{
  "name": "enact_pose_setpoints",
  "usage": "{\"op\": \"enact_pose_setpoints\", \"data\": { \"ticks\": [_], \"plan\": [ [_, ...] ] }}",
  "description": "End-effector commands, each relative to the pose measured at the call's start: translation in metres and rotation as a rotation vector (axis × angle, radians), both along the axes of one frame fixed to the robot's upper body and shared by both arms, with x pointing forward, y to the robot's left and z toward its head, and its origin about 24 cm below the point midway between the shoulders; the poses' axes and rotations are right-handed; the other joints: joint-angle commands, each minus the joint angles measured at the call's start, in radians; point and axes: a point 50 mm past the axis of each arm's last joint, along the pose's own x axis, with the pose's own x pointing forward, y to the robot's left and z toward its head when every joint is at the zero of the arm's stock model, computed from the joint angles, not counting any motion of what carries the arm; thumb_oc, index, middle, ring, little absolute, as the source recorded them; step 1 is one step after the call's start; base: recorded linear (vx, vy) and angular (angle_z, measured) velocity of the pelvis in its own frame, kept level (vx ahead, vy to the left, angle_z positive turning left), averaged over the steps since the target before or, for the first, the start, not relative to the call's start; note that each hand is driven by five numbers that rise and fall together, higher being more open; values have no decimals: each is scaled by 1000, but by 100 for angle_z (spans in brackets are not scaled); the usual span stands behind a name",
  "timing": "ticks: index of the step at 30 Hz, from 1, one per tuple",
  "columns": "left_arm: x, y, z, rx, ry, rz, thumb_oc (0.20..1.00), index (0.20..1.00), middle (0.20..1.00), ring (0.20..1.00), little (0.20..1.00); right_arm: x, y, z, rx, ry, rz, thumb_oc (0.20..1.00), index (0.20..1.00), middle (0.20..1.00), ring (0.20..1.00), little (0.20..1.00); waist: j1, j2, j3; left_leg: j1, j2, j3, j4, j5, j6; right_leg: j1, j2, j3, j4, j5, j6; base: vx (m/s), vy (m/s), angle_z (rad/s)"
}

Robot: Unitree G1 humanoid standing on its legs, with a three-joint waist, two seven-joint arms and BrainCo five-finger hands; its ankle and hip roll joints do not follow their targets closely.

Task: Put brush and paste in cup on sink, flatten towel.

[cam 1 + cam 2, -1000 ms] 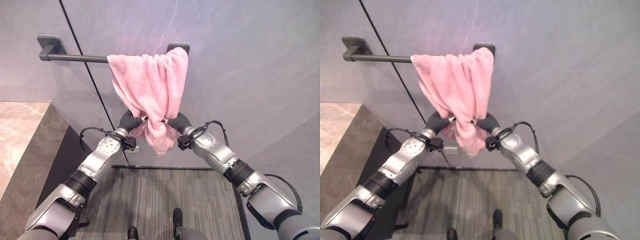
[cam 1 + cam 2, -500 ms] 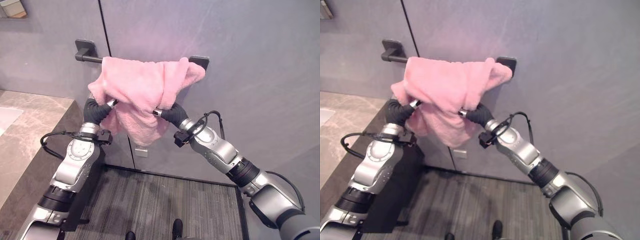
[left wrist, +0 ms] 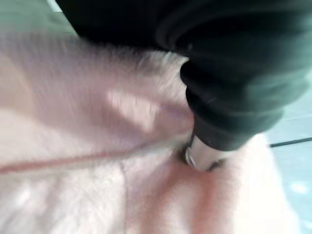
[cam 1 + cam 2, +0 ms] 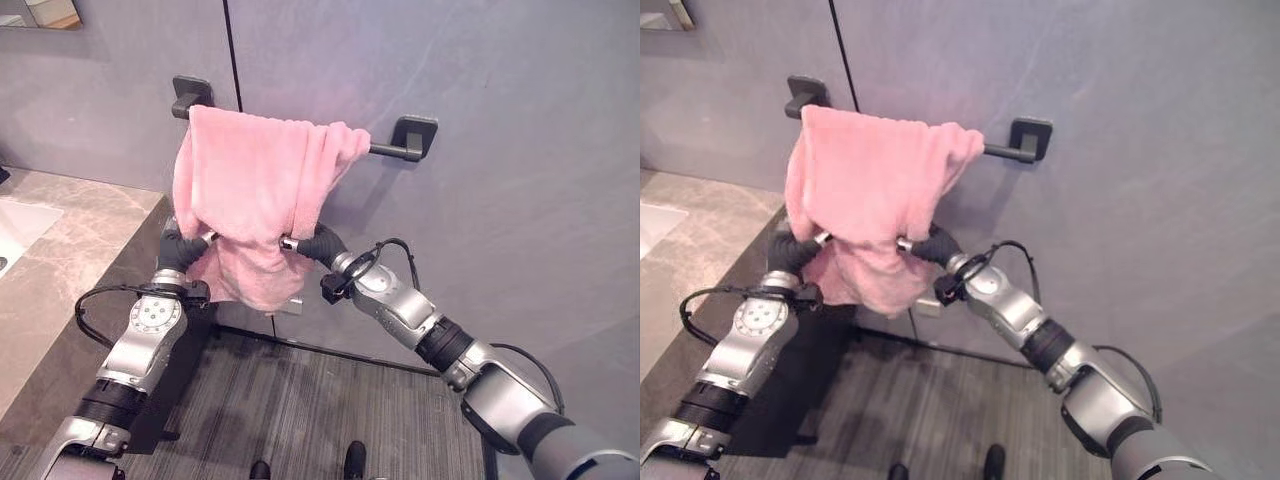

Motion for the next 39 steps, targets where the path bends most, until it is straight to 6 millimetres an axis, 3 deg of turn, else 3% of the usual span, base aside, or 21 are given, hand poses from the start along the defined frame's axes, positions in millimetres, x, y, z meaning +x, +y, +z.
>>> {"op": "enact_pose_setpoints", "data": {
  "ticks": [1, 6, 8, 10, 15, 23, 27, 39],
  "plan": [
    [19, -11, 28, 74, -92, -7, 1000, 1000, 1000, 1000, 1000, 7, 10, 34, 13, -119, 7, 1000, 1000, 1000, 1000, 1000, 14, -27, 21, 3, -28, 46, 2, 5, 48, 59, -112, 31, -2, 20, 124, 14, 1, -6],
    [15, -11, 13, 83, -36, -3, 1000, 1000, 1000, 1000, 1000, 7, 2, 21, -22, -89, -17, 1000, 1000, 1000, 1000, 1000, 10, -18, 12, 21, -29, 53, 2, 0, 48, 70, -112, 36, -2, 14, 122, 20, -2, -4],
    [7, -1, -7, 78, 37, 36, 1000, 1000, 1000, 1000, 1000, 7, -1, 11, -31, -56, -21, 1000, 1000, 1000, 1000, 1000, 11, -10, 5, 34, -25, 59, 2, -2, 45, 77, -110, 37, -2, 9, 122, 29, -16, -5],
    [2, 4, -14, 70, 60, 60, 1000, 1000, 1000, 1000, 1000, 8, -6, 6, -49, -49, -30, 1000, 1000, 1000, 1000, 1000, 12, -6, 4, 36, -23, 61, 2, -1, 43, 80, -109, 35, -2, 6, 120, 5, -13, -2],
    [-4, 12, -17, 97, 64, 85, 1000, 1000, 1000, 1000, 1000, 9, -19, -2, -80, -47, -67, 1000, 1000, 1000, 1000, 1000, 10, 3, 2, 36, -19, 56, 2, 1, 40, 84, -108, 31, -2, 0, 117, 0, 0, 0],
    [-5, 12, 9, 3, -40, 21, 1000, 1000, 1000, 1000, 1000, 21, -41, 8, -70, -80, -155, 1000, 1000, 1000, 1000, 1000, 5, 21, -8, 37, -17, 46, 2, 3, 35, 98, -105, 17, -2, -9, 112, 0, 0, 0],
    [4, 10, 31, -31, -96, -27, 1000, 1000, 1000, 1000, 1000, 31, -52, 27, -73, -138, -205, 1000, 1000, 1000, 1000, 1000, -3, 29, -9, 37, -16, 42, 2, 6, 33, 102, -103, 13, -2, -10, 109, 1, -1, 1],
    [32, 2, 59, 6, -134, -40, 1000, 1000, 1000, 1000, 1000, 39, -50, 43, -56, -177, -233, 1000, 1000, 1000, 1000, 1000, -17, 30, 0, 16, -15, 44, 2, 11, 31, 80, -100, 14, -2, -6, 113, 0, 0, 0]
  ]
}}
